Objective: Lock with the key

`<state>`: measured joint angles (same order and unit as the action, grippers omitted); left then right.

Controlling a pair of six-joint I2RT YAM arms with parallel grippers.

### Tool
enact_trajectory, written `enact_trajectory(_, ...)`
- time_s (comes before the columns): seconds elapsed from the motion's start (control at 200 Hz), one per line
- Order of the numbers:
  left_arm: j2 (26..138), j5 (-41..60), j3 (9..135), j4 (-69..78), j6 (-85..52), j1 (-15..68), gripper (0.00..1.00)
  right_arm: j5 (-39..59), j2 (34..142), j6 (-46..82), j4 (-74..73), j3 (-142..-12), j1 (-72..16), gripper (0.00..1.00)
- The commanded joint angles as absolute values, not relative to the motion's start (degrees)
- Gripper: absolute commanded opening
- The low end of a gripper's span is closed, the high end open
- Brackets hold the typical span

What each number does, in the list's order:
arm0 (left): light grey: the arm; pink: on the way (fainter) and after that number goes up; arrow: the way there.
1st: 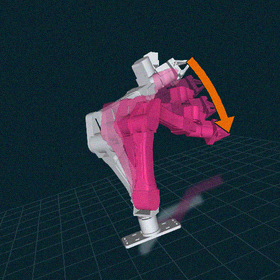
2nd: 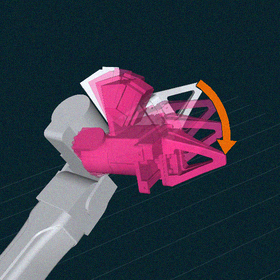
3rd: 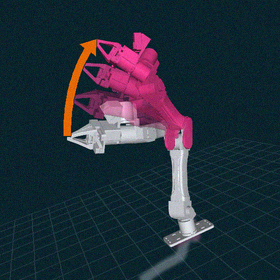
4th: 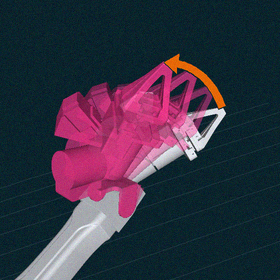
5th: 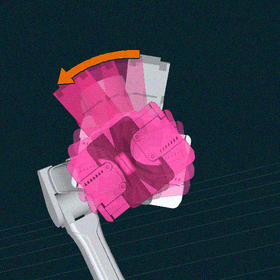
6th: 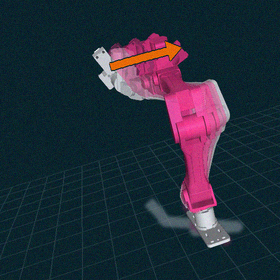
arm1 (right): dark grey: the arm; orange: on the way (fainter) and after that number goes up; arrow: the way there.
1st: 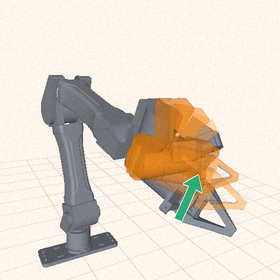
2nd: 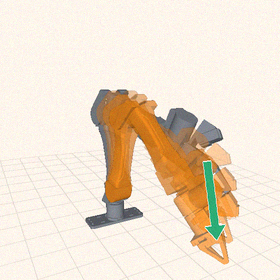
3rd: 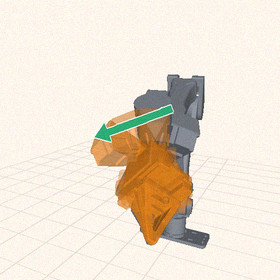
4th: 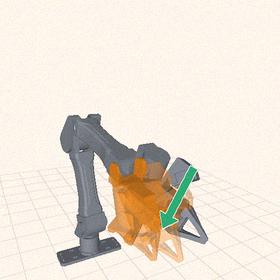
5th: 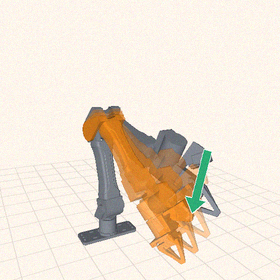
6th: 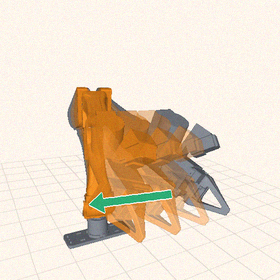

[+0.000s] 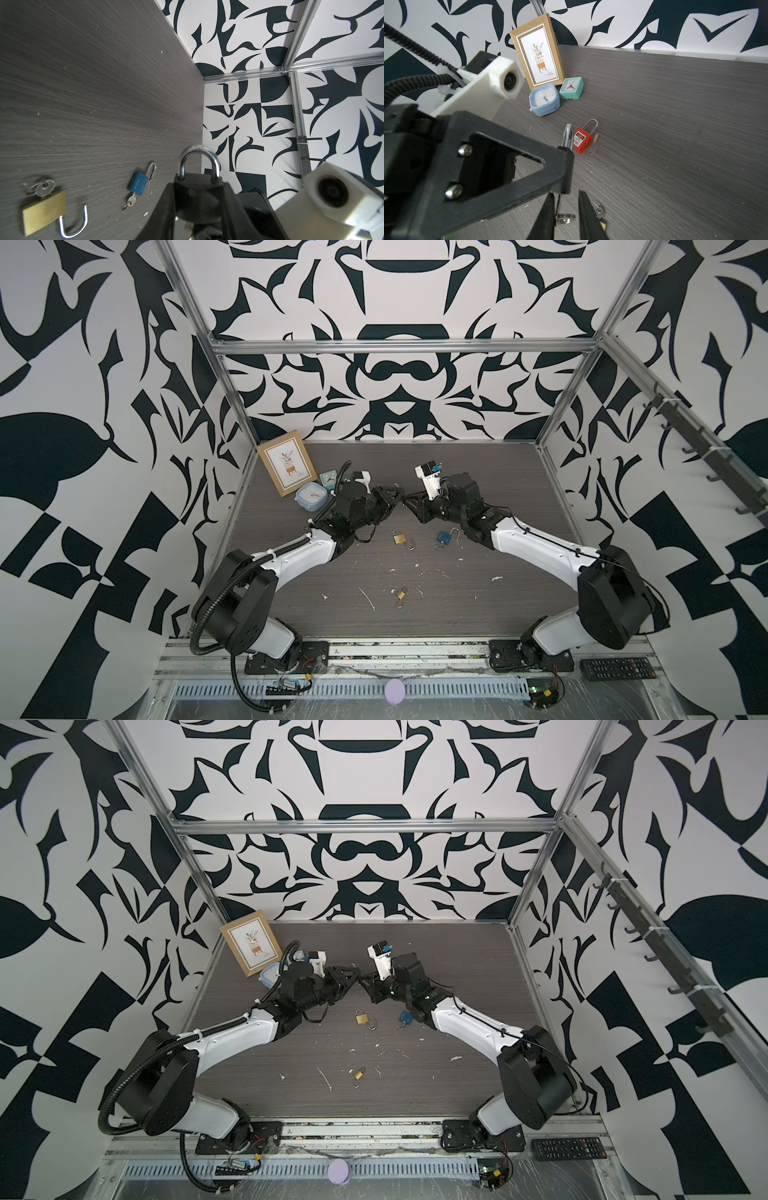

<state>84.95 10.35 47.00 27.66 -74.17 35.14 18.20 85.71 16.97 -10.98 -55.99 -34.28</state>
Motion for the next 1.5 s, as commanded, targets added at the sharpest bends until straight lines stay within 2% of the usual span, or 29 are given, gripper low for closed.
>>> enact_trajectory(0.0, 85.3, 11.3, 48.9, 28.9, -74.6, 35.1, 0.0, 17.4, 85.9, 16.9, -12.6, -58.2, -34.3, 0.22)
enact_trajectory(0.19, 85.4, 11.4, 48.8, 29.2, -74.7, 35.0, 0.0, 16.6, 85.8, 16.8, -12.5, -58.2, -34.3, 0.26)
enact_trajectory(0.44, 85.6, 11.7, 48.7, 29.4, -74.9, 35.0, 0.0, 17.1, 86.3, 16.9, -12.6, -58.9, -34.3, 0.27)
enact_trajectory(0.765, 85.7, 12.3, 49.1, 29.4, -75.1, 34.9, 0.0, 20.1, 87.4, 16.8, -12.9, -59.0, -34.3, 0.17)
enact_trajectory(1.105, 86.1, 12.5, 49.6, 29.4, -75.3, 34.7, 0.0, 19.9, 87.2, 16.5, -12.9, -58.3, -34.3, 0.0)
enact_trajectory(1.495, 85.9, 12.2, 53.0, 26.1, -73.1, 27.9, 0.0, 20.3, 84.9, 17.0, -13.0, -54.0, -34.4, 0.0)
